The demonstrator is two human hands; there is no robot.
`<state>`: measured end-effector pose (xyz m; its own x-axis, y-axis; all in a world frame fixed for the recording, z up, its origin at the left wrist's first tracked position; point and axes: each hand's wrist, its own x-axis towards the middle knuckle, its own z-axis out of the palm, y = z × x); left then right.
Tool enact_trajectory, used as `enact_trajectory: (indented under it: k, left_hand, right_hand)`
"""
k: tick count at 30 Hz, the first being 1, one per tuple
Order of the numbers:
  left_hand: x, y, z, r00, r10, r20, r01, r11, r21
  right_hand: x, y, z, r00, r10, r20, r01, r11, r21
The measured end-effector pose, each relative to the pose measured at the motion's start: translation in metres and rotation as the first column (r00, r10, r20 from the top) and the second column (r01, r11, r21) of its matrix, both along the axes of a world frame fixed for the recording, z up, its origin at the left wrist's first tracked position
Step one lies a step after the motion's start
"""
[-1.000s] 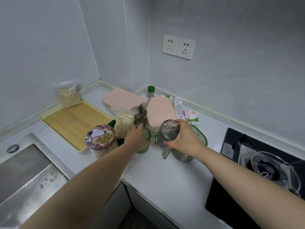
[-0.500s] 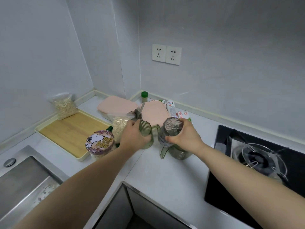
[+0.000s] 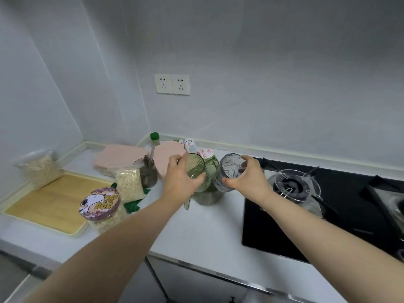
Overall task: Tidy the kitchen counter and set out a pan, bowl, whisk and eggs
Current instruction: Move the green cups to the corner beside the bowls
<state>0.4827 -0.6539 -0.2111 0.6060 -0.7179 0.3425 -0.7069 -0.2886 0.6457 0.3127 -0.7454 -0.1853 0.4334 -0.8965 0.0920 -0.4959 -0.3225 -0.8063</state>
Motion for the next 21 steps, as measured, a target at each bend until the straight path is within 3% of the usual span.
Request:
enact_trajectory:
  k: [11, 21]
  left_hand:
    - [-0.139, -0.062, 0.016, 0.97, -0.241, 0.022, 0.24, 0.97, 0.034]
    - [-0.343, -0.109, 0.025, 0.879, -0.474, -0.049, 0.476, 0.879, 0.032]
  right_hand:
    - [-0.152, -0.014, 0.015, 0.982, -0.168, -0.08, 0.161, 0.983, -0.084]
    - [-0.362, -0.022, 0.015, 0.932, -0.358, -0.052, 0.354, 0.932, -0.075]
